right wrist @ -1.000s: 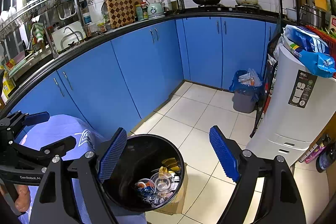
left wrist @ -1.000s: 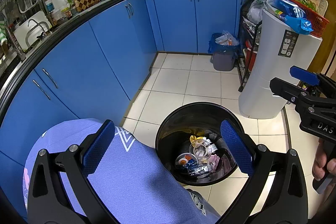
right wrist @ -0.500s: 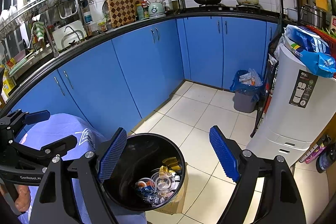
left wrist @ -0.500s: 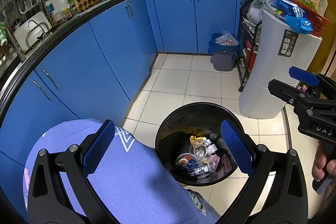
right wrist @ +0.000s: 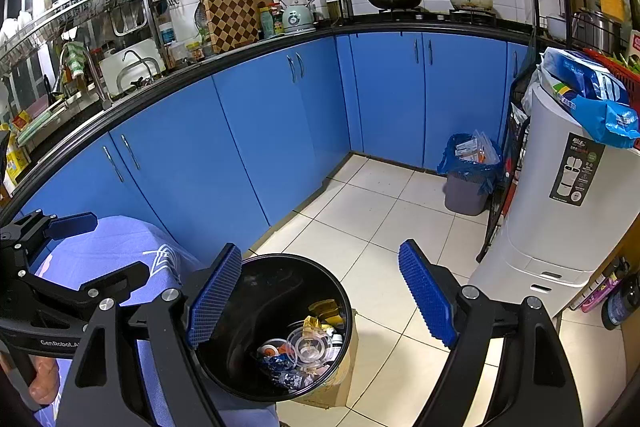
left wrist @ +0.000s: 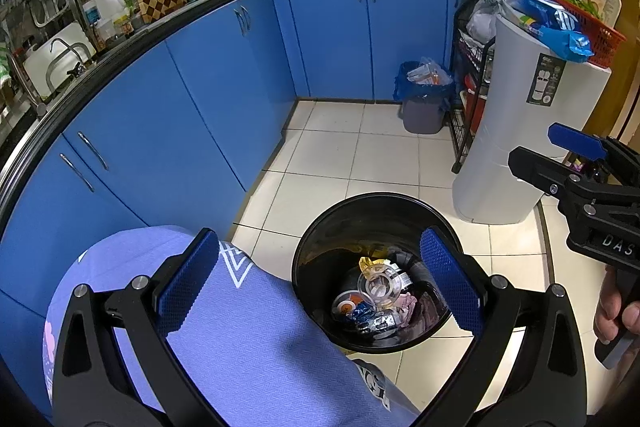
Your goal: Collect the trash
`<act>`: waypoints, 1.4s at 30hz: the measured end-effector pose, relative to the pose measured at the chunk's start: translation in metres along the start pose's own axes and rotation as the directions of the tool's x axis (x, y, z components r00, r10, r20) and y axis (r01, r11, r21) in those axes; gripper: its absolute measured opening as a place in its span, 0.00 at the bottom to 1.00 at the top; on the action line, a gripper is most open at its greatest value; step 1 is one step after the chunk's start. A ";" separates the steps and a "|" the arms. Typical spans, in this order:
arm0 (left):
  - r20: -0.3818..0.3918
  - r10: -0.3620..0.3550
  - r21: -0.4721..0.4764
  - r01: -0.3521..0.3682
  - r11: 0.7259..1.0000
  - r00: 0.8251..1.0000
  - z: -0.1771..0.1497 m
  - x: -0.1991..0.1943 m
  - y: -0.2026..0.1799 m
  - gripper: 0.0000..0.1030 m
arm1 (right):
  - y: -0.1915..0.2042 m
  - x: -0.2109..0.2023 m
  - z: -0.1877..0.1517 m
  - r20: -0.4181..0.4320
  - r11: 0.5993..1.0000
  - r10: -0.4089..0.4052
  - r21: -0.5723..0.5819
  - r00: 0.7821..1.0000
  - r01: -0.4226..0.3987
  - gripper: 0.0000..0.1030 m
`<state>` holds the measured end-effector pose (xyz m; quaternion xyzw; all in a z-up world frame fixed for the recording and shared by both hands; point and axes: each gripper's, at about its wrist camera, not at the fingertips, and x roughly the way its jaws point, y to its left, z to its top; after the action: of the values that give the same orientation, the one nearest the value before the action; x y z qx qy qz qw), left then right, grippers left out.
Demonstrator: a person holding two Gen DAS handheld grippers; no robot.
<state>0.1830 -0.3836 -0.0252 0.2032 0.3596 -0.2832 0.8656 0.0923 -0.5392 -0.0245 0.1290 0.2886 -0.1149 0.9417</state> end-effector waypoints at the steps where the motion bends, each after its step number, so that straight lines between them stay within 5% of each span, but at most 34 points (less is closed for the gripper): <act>1: 0.002 0.002 0.002 -0.002 1.000 1.000 0.000 0.000 0.000 0.96 | 0.000 0.000 0.000 0.001 1.000 0.000 0.000 1.000 0.000 0.77; 42: 0.004 0.000 0.004 0.000 1.000 1.000 -0.001 -0.001 -0.002 0.96 | 0.002 -0.001 0.003 0.004 1.000 0.001 -0.008 1.000 -0.001 0.77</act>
<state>0.1808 -0.3847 -0.0255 0.2041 0.3575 -0.2842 0.8659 0.0930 -0.5382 -0.0213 0.1252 0.2870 -0.1133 0.9429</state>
